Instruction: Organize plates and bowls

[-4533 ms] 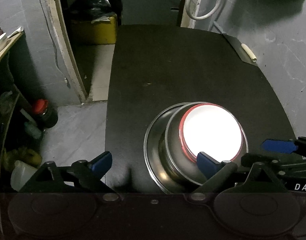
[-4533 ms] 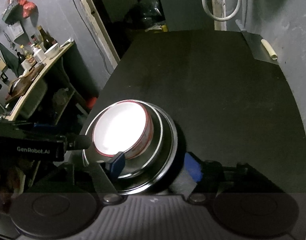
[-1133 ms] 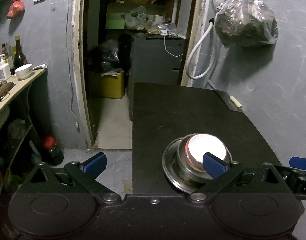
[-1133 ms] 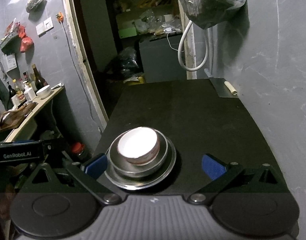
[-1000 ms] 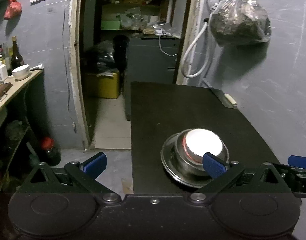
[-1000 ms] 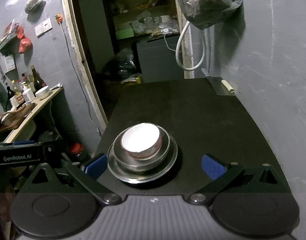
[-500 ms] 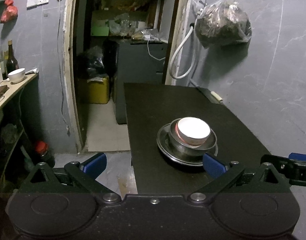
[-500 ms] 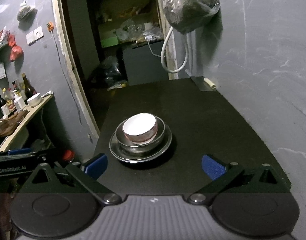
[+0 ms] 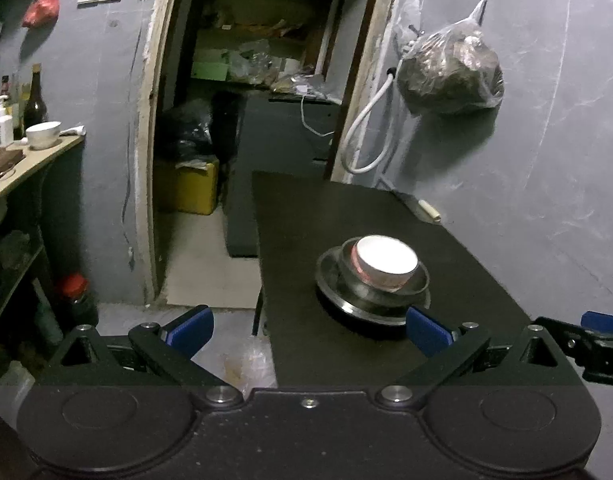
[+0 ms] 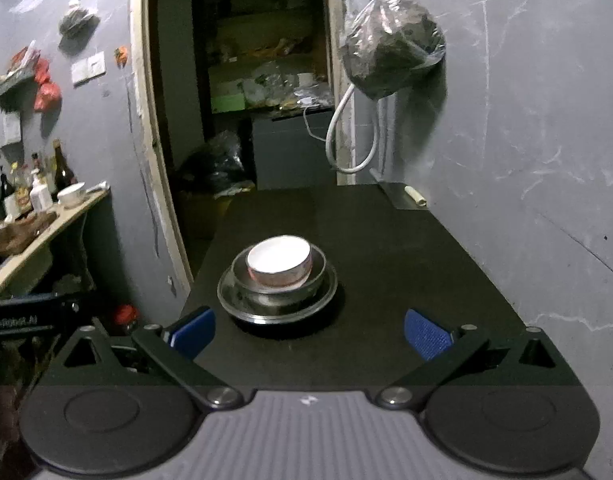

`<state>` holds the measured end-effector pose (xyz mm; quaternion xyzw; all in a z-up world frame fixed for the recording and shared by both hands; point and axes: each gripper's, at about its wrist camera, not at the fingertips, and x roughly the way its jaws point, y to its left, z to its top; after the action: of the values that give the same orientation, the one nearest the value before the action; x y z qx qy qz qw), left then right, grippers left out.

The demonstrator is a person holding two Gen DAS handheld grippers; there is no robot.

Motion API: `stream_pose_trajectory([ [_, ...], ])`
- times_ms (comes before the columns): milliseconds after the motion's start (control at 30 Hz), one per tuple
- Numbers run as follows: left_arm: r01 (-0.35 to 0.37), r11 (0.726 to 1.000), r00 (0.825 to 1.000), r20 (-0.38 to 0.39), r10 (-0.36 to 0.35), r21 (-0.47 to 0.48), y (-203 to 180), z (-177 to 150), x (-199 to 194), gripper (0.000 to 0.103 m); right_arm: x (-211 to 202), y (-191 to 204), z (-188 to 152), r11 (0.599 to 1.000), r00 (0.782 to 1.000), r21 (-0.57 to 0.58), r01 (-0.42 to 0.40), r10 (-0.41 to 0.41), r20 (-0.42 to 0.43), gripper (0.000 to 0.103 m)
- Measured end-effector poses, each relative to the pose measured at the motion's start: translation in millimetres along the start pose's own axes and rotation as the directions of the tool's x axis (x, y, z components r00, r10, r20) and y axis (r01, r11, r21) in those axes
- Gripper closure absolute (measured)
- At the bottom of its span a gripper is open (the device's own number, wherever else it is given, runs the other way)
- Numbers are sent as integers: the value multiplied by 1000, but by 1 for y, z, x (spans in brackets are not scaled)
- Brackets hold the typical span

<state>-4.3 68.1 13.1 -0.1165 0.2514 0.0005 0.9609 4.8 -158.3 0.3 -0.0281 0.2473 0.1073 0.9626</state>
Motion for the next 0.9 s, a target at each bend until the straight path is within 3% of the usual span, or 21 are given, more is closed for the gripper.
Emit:
stream_pose_trajectory([
  [200,-44,996,999,-5,45,83,-3,-13,1,1,2,-3,-7,1000,1000,3,5,-5,-21,0],
  [400,-40,997,998,-36,43,61,-4,-18,3,1,6,-7,-12,1000,999,11,8,-8,-42,0],
  [533,-85,993,995,-51,89,78,-7,-21,6,1,12,-9,-17,1000,997,13,24,-23,-71,0],
  [900,-74,995,993,-88,80,74,-6,-25,10,1,17,-12,-20,1000,996,19,25,-24,-86,0],
])
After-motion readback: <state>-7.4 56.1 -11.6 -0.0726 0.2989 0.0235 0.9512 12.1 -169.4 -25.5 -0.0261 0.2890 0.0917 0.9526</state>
